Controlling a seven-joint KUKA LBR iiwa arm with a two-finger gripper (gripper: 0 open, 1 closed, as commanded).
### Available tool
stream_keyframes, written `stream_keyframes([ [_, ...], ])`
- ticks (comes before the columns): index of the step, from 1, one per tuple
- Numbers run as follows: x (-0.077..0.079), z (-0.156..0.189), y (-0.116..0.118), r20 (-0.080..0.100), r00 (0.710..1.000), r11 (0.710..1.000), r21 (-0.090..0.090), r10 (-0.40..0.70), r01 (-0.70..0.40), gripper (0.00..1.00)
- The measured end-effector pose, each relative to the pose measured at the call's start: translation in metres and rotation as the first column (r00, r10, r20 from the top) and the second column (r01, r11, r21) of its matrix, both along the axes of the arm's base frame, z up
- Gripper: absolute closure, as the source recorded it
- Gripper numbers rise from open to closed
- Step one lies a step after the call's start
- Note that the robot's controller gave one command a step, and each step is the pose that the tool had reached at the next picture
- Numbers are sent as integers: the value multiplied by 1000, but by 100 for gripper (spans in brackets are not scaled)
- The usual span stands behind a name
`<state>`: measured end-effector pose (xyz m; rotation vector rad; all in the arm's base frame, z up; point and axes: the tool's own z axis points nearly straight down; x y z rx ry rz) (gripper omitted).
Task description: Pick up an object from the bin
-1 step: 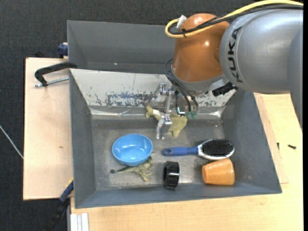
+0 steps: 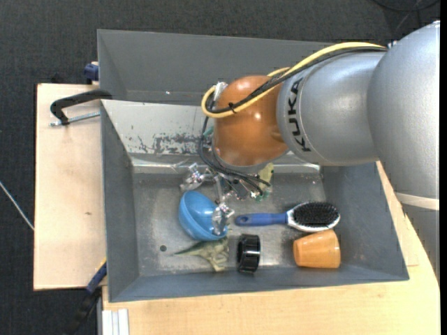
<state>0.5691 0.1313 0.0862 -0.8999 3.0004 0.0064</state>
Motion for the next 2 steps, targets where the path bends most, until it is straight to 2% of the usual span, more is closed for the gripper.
stream_keyframes([
  [1,-27,-4,-16,25,999,1000,4,21,-21,0],
  [2,-29,-4,-16,22,1000,1000,3,21,-21,100],
])
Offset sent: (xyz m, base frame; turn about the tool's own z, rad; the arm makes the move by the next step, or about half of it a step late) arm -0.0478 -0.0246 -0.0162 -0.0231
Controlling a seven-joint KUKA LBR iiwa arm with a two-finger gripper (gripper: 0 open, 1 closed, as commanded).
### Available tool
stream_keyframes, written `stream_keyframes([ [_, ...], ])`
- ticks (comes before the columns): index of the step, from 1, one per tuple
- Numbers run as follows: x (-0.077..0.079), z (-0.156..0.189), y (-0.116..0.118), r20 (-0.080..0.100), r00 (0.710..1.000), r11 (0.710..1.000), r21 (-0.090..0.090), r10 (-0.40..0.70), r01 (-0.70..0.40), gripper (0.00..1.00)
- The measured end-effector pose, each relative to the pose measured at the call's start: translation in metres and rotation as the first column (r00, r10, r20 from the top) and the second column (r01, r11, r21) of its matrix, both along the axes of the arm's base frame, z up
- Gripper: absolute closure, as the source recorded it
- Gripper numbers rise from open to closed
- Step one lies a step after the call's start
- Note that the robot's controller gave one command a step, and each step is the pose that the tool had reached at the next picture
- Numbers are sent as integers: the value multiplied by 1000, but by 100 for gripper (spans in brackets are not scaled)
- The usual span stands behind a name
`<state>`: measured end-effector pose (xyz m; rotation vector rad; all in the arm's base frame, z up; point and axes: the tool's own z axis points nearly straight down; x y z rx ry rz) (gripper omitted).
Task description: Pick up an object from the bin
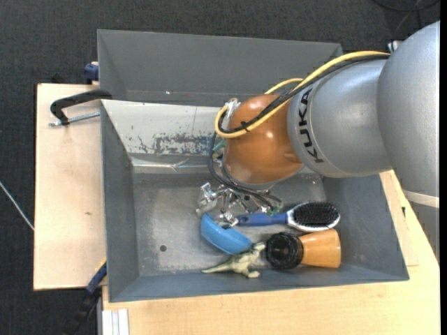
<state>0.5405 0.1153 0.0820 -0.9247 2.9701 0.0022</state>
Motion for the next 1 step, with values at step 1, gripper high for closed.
stream_keyframes([
  [1,-9,147,13,-14,1000,1000,-5,-1,1,100],
])
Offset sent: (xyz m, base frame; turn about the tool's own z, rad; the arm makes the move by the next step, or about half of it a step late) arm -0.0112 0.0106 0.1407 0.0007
